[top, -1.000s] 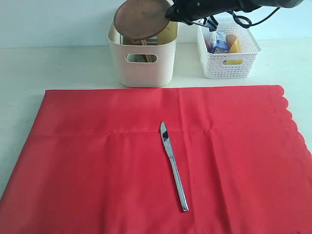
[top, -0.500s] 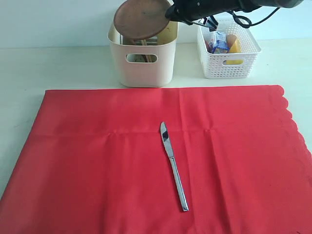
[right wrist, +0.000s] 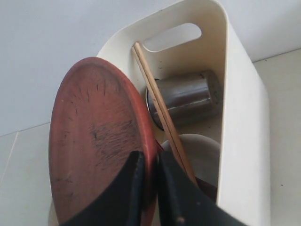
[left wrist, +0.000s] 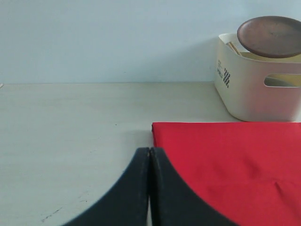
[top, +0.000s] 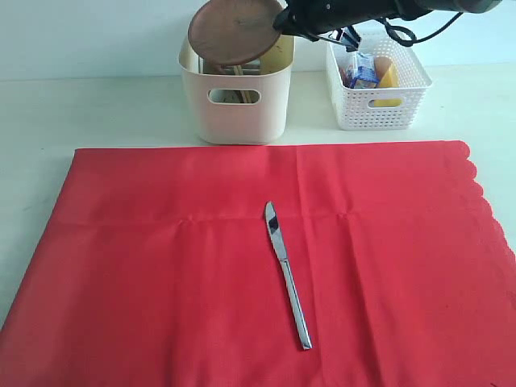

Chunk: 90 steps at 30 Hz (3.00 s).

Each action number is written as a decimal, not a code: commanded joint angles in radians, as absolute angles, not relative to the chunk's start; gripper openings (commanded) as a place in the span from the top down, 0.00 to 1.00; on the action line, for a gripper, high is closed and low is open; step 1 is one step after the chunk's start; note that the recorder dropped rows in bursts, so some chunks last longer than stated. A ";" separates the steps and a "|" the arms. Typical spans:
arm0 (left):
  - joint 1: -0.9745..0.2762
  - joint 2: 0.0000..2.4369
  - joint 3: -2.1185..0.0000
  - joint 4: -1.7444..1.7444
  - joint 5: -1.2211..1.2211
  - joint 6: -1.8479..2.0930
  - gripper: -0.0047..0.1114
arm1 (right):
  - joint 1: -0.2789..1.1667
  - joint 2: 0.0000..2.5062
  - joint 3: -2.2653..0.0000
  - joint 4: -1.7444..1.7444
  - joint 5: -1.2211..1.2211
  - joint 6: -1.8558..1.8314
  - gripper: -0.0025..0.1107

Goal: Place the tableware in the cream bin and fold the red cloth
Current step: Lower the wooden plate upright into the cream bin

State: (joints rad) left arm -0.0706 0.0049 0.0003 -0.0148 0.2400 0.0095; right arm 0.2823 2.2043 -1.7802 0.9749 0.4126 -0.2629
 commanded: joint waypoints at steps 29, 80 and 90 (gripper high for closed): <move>-0.069 0.000 0.000 -0.014 0.238 0.011 0.95 | 0.277 2.200 -1.794 0.858 0.394 -0.263 0.98; -0.069 0.000 0.000 -0.014 0.238 0.011 0.95 | 0.277 2.200 -1.794 0.852 0.388 -0.265 0.85; -0.069 0.000 0.000 -0.014 0.238 0.011 0.95 | 0.277 2.190 -1.794 0.777 0.386 -0.267 0.85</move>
State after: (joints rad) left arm -0.0706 0.0049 0.0003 -0.0148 0.2400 0.0095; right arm 0.2823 2.2043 -1.7802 0.8047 0.4033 -0.2594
